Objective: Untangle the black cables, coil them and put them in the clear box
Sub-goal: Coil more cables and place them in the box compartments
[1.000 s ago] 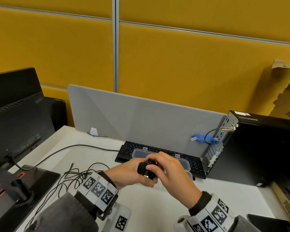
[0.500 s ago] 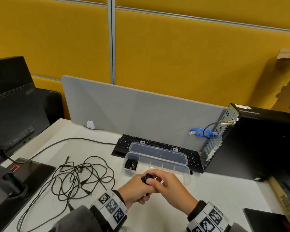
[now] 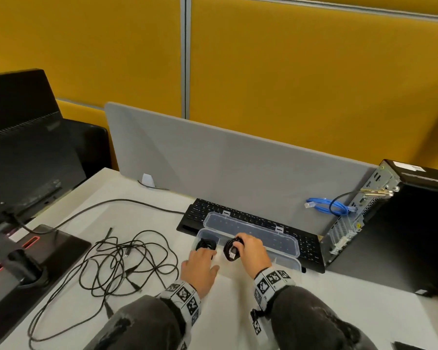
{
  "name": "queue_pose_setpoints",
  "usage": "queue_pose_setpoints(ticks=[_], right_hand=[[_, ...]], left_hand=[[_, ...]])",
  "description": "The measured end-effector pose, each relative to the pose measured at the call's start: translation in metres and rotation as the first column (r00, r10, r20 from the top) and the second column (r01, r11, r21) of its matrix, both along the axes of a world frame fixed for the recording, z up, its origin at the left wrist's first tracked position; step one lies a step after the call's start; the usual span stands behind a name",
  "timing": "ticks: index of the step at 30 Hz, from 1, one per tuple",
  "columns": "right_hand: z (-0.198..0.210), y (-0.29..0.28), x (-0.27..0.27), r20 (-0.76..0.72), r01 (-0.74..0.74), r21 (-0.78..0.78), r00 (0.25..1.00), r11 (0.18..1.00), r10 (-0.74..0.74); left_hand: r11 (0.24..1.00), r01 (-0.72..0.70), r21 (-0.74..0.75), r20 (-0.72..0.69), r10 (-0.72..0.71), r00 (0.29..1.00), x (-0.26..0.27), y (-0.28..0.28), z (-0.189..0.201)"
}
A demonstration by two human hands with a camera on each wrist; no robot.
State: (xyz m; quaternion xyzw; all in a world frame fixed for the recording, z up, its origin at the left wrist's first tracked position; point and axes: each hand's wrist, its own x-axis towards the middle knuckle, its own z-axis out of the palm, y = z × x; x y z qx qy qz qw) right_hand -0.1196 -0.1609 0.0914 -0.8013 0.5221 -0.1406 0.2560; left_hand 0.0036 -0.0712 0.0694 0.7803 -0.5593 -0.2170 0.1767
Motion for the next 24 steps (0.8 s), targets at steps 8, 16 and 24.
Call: queue_pose_setpoints(ticks=[8, 16, 24], right_hand=[[-0.028, -0.008, 0.03, -0.415, -0.151, -0.073, 0.904, 0.986, 0.107], [-0.003, -0.003, 0.04, -0.637, -0.356, -0.102, 0.741, 0.929, 0.214], [0.009, 0.065, 0.077, 0.216, -0.185, 0.348, 0.97, 0.919, 0.113]], left_hand=[[0.998, -0.053, 0.021, -0.16, 0.056, 0.985, 0.023, -0.012, -0.011], [0.996, -0.078, -0.053, -0.227, 0.064, 0.972, 0.024, -0.001, -0.008], [0.907, -0.369, -0.205, -0.398, 0.267, 0.878, 0.106, 0.052, 0.006]])
